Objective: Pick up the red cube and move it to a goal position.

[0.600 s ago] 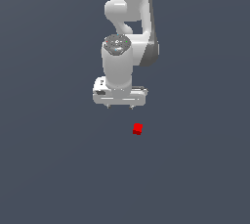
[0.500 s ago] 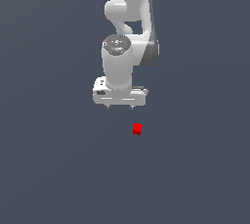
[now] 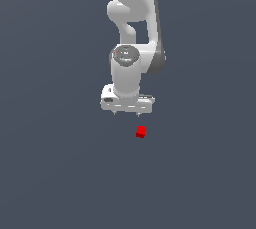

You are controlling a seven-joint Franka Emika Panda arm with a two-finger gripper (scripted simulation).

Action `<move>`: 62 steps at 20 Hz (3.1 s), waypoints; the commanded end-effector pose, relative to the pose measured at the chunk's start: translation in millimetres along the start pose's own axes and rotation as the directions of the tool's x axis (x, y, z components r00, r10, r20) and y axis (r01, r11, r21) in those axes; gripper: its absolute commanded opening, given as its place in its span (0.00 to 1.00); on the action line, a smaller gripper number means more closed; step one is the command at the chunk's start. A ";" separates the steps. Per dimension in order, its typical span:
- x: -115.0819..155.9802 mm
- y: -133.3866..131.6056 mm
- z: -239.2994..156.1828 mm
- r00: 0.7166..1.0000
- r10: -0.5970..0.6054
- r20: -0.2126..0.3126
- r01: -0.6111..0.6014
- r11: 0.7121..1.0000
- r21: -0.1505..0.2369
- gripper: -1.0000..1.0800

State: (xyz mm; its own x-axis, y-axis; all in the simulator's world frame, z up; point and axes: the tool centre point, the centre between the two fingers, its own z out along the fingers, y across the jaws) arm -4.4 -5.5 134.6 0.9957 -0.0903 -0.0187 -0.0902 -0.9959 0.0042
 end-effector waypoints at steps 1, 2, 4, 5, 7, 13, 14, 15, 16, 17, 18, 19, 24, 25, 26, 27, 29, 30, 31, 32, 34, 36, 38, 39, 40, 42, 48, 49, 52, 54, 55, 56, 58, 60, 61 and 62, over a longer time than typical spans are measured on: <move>1.7 -9.2 14.3 1.000 0.019 -0.001 -0.019 1.000 0.001 0.96; 2.7 -13.4 20.9 1.000 0.029 -0.002 -0.029 1.000 0.001 0.96; 5.3 -22.4 35.1 0.999 0.049 -0.005 -0.049 0.999 0.002 0.96; 6.9 -27.2 42.7 0.998 0.060 -0.006 -0.060 0.998 0.002 0.96; 10.3 -37.0 58.3 0.997 0.083 -0.009 -0.083 0.997 0.003 0.96; 20.2 -59.0 93.9 0.991 0.134 -0.014 -0.134 0.991 0.006 0.96; 21.5 -61.5 98.0 0.990 0.140 -0.015 -0.140 0.990 0.006 0.96; 22.8 -63.7 101.5 0.989 0.145 -0.016 -0.145 0.989 0.006 0.96; 23.9 -65.7 104.6 0.989 0.149 -0.016 -0.149 0.989 0.006 0.96; 24.9 -67.3 107.2 0.988 0.153 -0.017 -0.153 0.988 0.007 0.96; 25.8 -68.6 109.4 0.988 0.156 -0.017 -0.156 0.988 0.007 0.96; 26.6 -69.7 111.2 0.987 0.159 -0.017 -0.159 0.987 0.007 0.96; 27.9 -71.7 114.1 0.986 0.163 -0.018 -0.163 0.987 0.007 0.00; 27.9 -71.7 114.1 0.986 0.163 -0.018 -0.163 0.987 0.007 0.00; 27.9 -71.7 114.1 0.986 0.163 -0.018 -0.163 0.987 0.007 0.00; 27.9 -71.7 114.1 0.986 0.163 -0.018 -0.163 0.987 0.007 0.00; 27.9 -71.7 114.1 0.986 0.163 -0.018 -0.163 0.987 0.007 0.00; 27.9 -71.7 114.1 0.986 0.163 -0.018 -0.163 0.987 0.007 0.00; 27.9 -71.7 114.1 0.986 0.163 -0.018 -0.163 0.987 0.007 0.00; 27.9 -71.7 114.1 0.986 0.163 -0.018 -0.163 0.987 0.007 0.00; 27.8 -71.7 113.8 0.986 0.163 -0.018 -0.163 0.987 0.007 0.00; 27.3 -71.5 113.3 0.986 0.163 -0.018 -0.163 0.987 0.007 0.00; 25.8 -70.7 112.0 0.986 0.163 -0.018 -0.163 0.987 0.007 0.00; 24.6 -70.2 111.1 0.986 0.163 -0.018 -0.163 0.987 0.007 0.00; 23.2 -69.5 109.9 0.986 0.163 -0.018 -0.163 0.987 0.007 0.00; 19.6 -67.7 106.8 0.986 0.163 -0.018 -0.163 0.987 0.007 0.00; 2.0 -58.9 91.7 0.986 0.163 -0.018 -0.163 0.987 0.007 0.00; -2.0 -56.8 88.2 0.986 0.163 -0.018 -0.163 0.987 0.007 0.00; -16.0 -49.7 76.1 0.986 0.163 -0.017 -0.163 0.987 0.007 0.00; -26.7 -44.2 66.6 0.986 0.163 -0.017 -0.163 0.987 0.007 0.00; -31.9 -41.6 62.0 0.986 0.163 -0.017 -0.163 0.987 0.007 0.00; -36.8 -39.0 57.6 0.986 0.163 -0.017 -0.163 0.987 0.007 0.00; -46.1 -34.2 49.2 0.986 0.163 -0.017 -0.163 0.987 0.007 0.00; -54.3 -29.9 41.7 0.986 0.163 -0.017 -0.163 0.987 0.007 0.00; -58.0 -28.0 38.2 0.986 0.163 -0.017 -0.163 0.987 0.007 0.00; -61.4 -26.2 35.0 0.986 0.163 -0.017 -0.163 0.987 0.007 0.00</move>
State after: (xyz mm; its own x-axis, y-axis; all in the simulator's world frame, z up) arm -57.6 28.5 95.1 0.9677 -0.2520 -0.0006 -0.2520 -0.9677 -0.0001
